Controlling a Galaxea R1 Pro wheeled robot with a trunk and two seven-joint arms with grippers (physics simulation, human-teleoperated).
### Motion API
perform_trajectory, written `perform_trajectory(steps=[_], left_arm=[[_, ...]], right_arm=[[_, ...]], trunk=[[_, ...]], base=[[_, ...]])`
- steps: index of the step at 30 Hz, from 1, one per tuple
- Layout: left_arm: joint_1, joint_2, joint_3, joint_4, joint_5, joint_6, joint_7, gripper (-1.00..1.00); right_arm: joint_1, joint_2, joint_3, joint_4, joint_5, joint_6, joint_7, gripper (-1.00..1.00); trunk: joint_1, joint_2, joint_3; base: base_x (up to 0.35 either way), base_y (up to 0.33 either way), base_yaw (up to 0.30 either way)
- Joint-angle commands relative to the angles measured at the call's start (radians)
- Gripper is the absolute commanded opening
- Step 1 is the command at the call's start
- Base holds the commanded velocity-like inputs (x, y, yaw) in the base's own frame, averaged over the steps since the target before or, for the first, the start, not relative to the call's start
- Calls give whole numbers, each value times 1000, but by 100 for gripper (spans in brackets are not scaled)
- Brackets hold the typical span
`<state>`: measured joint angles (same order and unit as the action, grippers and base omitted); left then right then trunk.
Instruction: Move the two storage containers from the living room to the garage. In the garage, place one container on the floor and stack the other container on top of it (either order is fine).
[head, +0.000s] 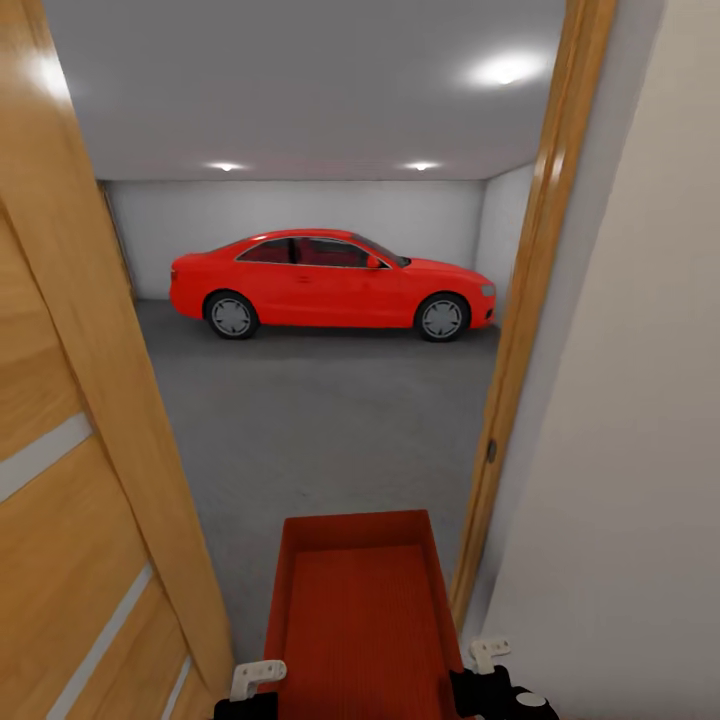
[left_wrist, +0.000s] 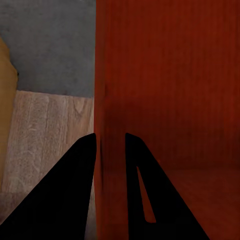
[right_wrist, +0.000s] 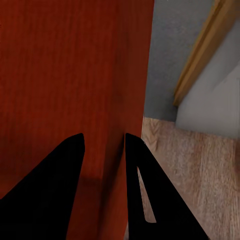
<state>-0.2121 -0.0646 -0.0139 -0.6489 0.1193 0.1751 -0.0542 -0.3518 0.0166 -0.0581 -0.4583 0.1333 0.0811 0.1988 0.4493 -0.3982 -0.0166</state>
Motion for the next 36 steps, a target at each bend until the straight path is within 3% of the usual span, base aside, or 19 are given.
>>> perform_trajectory(steps=[1, 36], left_arm=[[0, 48, -8, -3, 6, -54, 4, -100], [0, 48, -8, -3, 5, -53, 4, -100]], right_arm=[[-1, 0, -16, 0, 12, 6, 10, -100], [-1, 0, -14, 0, 14, 6, 16, -100]], trunk=[[1, -2, -2], [1, -2, -2]], base=[[124, 238, 0], [9, 16, -27]])
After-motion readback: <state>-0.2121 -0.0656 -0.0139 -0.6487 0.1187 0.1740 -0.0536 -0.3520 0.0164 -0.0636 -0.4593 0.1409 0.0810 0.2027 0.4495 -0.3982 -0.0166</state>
